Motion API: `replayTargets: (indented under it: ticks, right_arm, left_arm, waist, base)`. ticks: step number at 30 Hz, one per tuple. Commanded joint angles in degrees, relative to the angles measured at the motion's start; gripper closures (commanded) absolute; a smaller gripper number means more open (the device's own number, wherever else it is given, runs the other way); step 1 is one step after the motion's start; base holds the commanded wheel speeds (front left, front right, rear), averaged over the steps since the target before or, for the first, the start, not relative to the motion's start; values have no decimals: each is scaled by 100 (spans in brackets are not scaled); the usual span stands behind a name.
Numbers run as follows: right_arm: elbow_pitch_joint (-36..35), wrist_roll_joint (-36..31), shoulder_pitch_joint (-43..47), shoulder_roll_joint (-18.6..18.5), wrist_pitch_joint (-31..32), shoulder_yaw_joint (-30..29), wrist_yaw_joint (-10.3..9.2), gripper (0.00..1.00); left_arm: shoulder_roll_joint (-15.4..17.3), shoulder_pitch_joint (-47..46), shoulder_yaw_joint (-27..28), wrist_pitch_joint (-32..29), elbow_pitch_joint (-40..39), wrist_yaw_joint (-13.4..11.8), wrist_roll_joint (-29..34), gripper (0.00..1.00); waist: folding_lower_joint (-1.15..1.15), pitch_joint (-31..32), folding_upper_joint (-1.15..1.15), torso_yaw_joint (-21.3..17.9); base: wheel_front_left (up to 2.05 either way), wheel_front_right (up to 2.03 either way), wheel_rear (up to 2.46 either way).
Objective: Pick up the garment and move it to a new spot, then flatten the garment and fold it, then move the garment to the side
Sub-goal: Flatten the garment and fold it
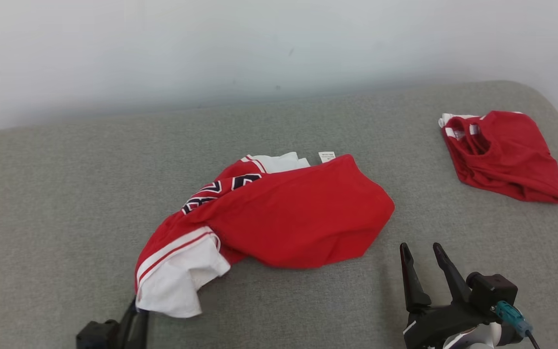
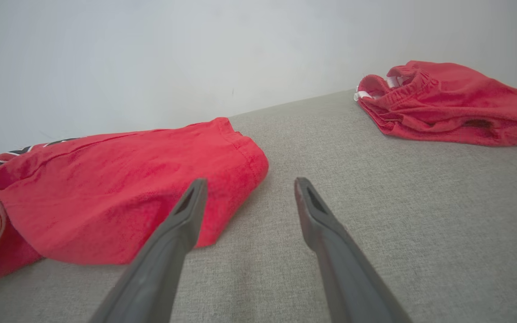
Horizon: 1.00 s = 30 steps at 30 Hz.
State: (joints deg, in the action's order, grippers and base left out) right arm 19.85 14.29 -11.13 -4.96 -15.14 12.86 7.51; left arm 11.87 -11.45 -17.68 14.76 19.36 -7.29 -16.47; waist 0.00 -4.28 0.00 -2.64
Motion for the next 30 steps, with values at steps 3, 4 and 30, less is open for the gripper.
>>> replayTargets:
  ticks: [3, 4, 30]
  right_arm:
    - [24, -10, 93, 26, -13, 22, -3, 0]
    - [31, -9, 102, 32, -13, 31, -3, 0]
    - [37, -2, 242, 32, -13, 18, -3, 0]
  left_arm:
    - [261, 118, 181, 47, -257, -79, 177, 100]
    - [322, 133, 212, 46, -332, -93, 207, 100]
    - [597, 823, 418, -15, -357, -258, -29, 0]
  waist:
    - [0, 139, 0, 200]
    - [0, 167, 0, 233]
    - [0, 342, 0, 632]
  base:
    - [0, 0, 0]
    - [0, 0, 0]
    - [0, 0, 0]
